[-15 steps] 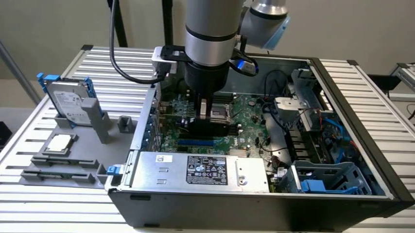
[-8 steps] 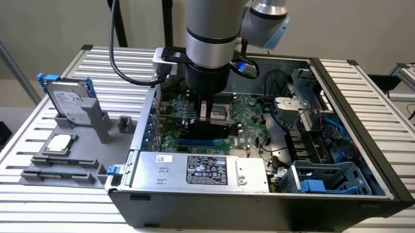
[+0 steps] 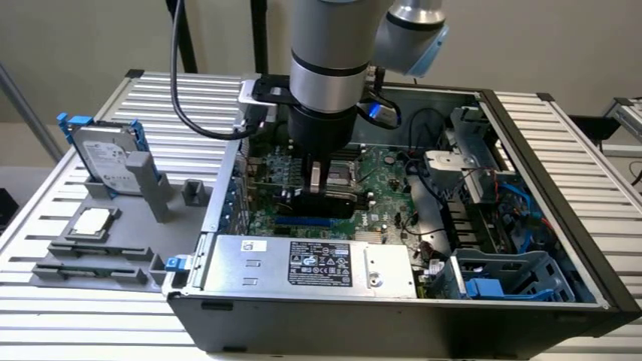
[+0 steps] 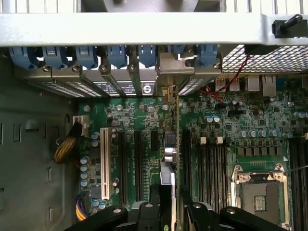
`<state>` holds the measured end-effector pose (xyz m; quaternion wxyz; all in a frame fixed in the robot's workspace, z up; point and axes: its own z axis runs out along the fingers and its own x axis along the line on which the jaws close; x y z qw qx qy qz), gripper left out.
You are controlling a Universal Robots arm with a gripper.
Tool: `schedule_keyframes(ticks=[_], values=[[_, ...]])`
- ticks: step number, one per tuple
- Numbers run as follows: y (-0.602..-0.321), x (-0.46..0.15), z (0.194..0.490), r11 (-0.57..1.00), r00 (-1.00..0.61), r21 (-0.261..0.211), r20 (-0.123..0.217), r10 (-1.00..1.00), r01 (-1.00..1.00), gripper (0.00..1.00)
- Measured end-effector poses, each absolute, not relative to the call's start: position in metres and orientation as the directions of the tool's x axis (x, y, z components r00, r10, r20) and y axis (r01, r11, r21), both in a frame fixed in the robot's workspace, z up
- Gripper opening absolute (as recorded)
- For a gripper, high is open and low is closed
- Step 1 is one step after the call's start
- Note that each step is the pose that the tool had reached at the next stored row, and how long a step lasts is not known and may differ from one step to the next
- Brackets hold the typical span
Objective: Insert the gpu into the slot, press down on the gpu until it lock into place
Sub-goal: 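Insert the gpu into the slot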
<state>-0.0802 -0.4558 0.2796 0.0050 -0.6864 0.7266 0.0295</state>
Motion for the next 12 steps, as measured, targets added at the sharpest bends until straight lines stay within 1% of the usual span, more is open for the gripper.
schedule_keyframes(ticks=[12], values=[[-0.4558,-0.0776,0.2717,0.056,-0.058,0.044,-0.047,-0.997,-0.997,0.26]])
